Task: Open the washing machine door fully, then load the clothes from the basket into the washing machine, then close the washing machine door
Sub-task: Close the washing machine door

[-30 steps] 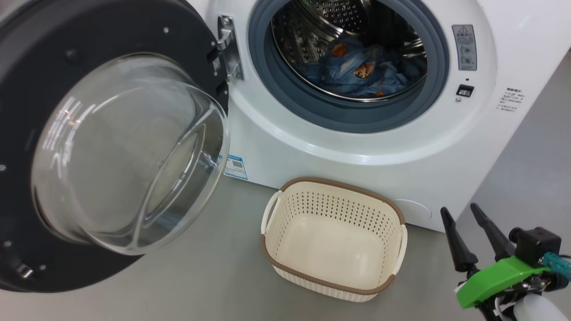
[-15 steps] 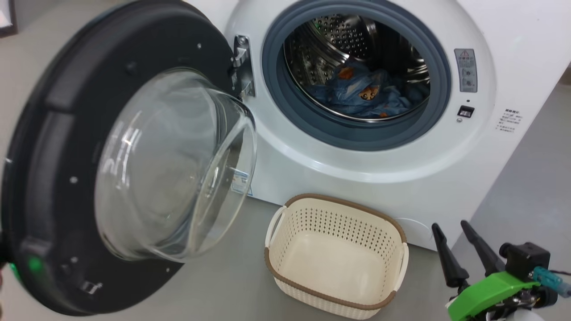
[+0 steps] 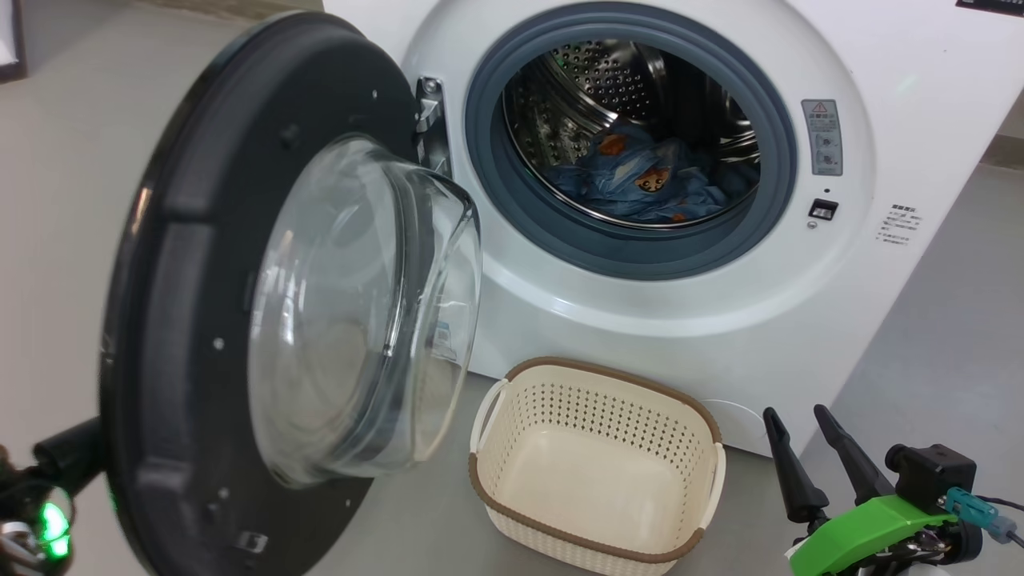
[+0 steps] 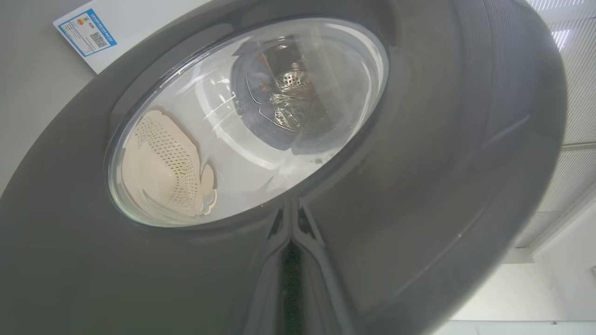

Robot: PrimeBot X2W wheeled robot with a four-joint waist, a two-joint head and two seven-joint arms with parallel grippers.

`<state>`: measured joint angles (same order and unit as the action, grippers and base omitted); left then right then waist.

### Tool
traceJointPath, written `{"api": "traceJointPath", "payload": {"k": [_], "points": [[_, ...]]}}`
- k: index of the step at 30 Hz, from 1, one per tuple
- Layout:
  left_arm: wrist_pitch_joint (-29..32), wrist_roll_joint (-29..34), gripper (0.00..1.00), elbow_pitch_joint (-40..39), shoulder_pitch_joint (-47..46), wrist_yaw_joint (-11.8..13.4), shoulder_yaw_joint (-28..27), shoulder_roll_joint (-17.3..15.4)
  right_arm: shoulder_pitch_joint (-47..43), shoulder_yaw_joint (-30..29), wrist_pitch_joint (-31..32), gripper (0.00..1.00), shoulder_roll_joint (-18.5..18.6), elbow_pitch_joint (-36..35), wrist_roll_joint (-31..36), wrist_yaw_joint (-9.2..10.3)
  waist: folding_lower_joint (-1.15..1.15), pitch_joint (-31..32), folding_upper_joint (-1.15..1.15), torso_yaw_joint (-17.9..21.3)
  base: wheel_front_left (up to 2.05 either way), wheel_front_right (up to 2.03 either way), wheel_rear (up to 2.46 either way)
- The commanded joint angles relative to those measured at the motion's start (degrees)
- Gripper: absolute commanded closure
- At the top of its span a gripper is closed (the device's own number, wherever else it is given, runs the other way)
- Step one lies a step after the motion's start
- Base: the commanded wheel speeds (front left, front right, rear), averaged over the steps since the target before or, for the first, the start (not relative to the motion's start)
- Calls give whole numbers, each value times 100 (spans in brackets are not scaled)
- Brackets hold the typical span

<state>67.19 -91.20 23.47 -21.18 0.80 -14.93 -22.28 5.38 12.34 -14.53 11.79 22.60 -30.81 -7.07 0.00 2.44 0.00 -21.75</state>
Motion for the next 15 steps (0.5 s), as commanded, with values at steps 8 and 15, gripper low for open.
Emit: {"api": "traceJointPath", "payload": {"k": [8, 15], "points": [[331, -178, 100, -1244, 244, 425, 66, 91, 82, 60, -47, 0, -8, -140, 4, -42, 0, 21, 0, 275, 0, 0, 0], [382, -257, 100, -1935, 499, 706, 209, 394, 60, 9, -47, 0, -62, -129, -3, -42, 0, 70, 0, 693, 0, 0, 0]]}}
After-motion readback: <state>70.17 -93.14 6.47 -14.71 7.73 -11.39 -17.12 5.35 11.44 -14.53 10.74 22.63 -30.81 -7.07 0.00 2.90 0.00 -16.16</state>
